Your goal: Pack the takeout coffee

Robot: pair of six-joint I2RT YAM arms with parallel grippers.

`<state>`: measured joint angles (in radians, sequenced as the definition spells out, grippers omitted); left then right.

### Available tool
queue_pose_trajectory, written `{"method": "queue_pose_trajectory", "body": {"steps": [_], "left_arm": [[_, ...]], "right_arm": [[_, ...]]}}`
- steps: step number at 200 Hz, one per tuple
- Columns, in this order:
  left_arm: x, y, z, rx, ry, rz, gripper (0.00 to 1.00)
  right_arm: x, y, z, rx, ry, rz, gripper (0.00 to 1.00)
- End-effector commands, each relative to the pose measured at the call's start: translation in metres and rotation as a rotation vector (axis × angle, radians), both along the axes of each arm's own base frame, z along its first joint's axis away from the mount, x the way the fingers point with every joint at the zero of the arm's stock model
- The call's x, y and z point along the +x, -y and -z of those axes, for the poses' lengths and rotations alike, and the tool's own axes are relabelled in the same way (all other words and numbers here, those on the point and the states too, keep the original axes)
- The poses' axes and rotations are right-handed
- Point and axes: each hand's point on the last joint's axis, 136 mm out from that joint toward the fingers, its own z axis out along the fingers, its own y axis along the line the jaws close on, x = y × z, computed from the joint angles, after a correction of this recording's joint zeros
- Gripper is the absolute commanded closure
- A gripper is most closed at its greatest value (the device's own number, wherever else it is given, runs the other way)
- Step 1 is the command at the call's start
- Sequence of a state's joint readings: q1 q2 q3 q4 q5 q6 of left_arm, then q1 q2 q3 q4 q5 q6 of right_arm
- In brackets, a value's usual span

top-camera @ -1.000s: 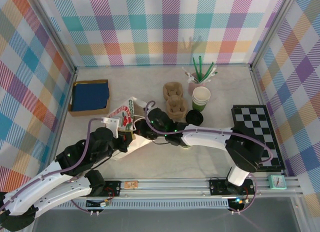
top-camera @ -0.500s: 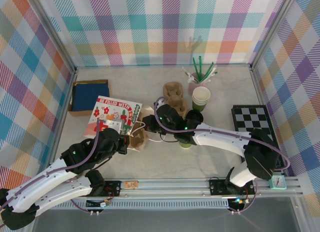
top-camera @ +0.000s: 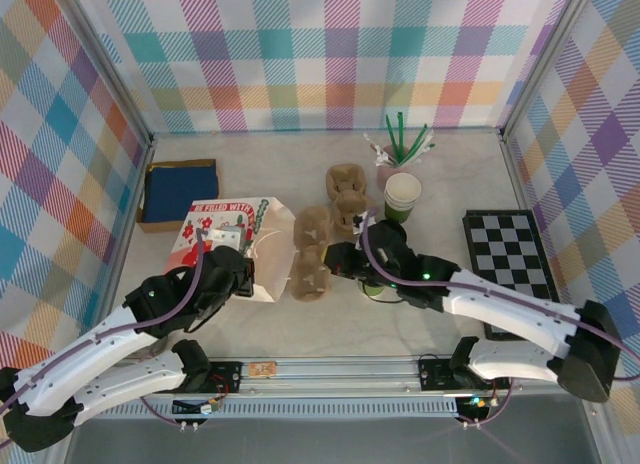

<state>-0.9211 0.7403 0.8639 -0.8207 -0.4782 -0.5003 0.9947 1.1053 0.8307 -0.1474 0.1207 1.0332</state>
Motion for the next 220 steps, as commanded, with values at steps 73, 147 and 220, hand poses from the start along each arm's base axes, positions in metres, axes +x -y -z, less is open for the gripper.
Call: {"method": "queue_pose_trajectory", "body": {"steps": [73, 147, 220], "left_arm": [[0.001, -0.063, -0.089, 0.053, 0.227, -0.159, 1.0], [-0.001, -0.037, -0.113, -0.108, 0.26, -0.038, 1.0], [-0.005, -0.022, -0.125, -0.209, 0.22, 0.02, 1.0]], "right_arm": [[-0.016, -0.019, 0.066, -0.029, -0.198, -0.082, 1.0], [-0.023, -0.034, 0.087, 0.023, -0.249, -0.128, 1.0], [-0.033, -0.022, 0.11, -0.242, -0.208, -0.13, 0.56]]}}
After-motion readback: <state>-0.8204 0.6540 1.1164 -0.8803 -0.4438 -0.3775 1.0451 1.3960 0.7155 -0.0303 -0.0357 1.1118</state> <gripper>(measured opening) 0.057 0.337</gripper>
